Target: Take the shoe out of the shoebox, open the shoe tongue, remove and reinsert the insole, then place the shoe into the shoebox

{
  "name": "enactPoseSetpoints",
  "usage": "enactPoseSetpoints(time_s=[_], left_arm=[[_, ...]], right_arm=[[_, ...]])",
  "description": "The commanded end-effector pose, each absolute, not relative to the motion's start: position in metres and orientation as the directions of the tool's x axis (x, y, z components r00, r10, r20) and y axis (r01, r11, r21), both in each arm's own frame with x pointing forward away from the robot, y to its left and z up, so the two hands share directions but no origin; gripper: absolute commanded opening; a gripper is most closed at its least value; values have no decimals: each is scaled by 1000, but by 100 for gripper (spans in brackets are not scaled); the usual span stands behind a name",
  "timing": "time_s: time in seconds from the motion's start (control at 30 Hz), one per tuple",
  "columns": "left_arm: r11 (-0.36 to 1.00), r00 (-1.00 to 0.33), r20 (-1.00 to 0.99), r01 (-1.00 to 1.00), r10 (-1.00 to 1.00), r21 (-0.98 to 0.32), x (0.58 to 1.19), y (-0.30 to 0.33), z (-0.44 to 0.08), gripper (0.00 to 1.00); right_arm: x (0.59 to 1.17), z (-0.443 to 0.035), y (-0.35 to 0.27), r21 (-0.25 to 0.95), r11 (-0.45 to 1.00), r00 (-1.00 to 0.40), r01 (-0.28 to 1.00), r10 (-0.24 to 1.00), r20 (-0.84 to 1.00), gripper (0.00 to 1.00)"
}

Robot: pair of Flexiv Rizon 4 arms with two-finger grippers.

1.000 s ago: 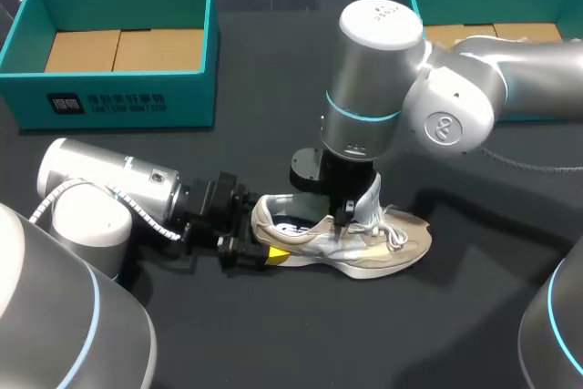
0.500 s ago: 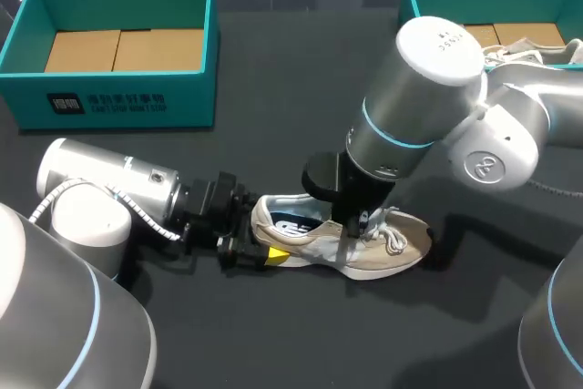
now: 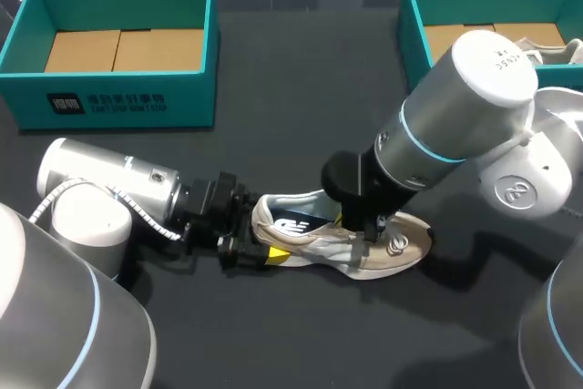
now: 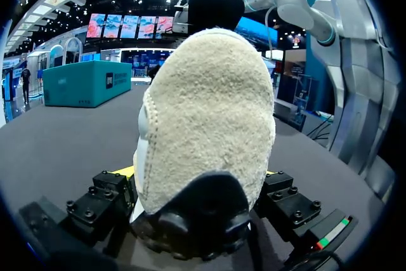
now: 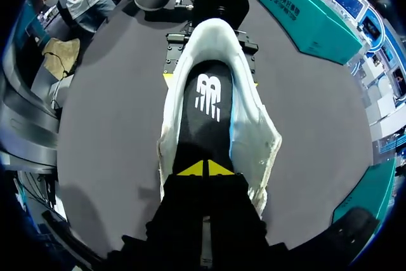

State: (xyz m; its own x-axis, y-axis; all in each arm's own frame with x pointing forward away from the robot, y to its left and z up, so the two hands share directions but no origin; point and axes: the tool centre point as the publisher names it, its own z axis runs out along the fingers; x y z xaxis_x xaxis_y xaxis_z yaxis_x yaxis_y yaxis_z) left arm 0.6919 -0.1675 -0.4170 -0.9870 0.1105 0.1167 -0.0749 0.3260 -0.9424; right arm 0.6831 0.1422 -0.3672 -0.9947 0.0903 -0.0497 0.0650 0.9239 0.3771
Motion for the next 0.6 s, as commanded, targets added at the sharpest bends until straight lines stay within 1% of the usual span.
enactPoseSetpoints(time_s=[0.03, 0.1, 0.23, 0.3, 0.37, 0.5, 0.6], left_arm=[[326, -987, 117, -75, 110, -942, 693, -169, -419, 0], [326, -987, 117, -75, 110, -942, 693, -169, -419, 0], [326, -987, 117, -75, 110, -942, 693, -169, -419, 0], [326, -987, 117, -75, 110, -942, 693, -169, -419, 0], [326, -987, 117, -75, 110, -942, 693, -169, -419, 0], [326, -987, 117, -75, 110, -942, 693, -169, -419, 0], [326, -987, 117, -75, 110, -942, 693, -169, -419, 0]], right_arm=[[684, -362, 143, 366, 929, -995, 56, 80, -53, 0], [687, -362, 148, 353, 934, -996, 52, 76, -55, 0], [691, -363, 155, 312, 946, -993, 84, 107, -58, 1], [692, -364, 159, 287, 953, -991, 95, 119, -67, 12], [693, -364, 163, 257, 960, -989, 111, 133, -69, 19], [693, -364, 169, 219, 968, -985, 127, 149, -89, 20], [693, -366, 171, 193, 970, -981, 144, 166, -104, 24]])
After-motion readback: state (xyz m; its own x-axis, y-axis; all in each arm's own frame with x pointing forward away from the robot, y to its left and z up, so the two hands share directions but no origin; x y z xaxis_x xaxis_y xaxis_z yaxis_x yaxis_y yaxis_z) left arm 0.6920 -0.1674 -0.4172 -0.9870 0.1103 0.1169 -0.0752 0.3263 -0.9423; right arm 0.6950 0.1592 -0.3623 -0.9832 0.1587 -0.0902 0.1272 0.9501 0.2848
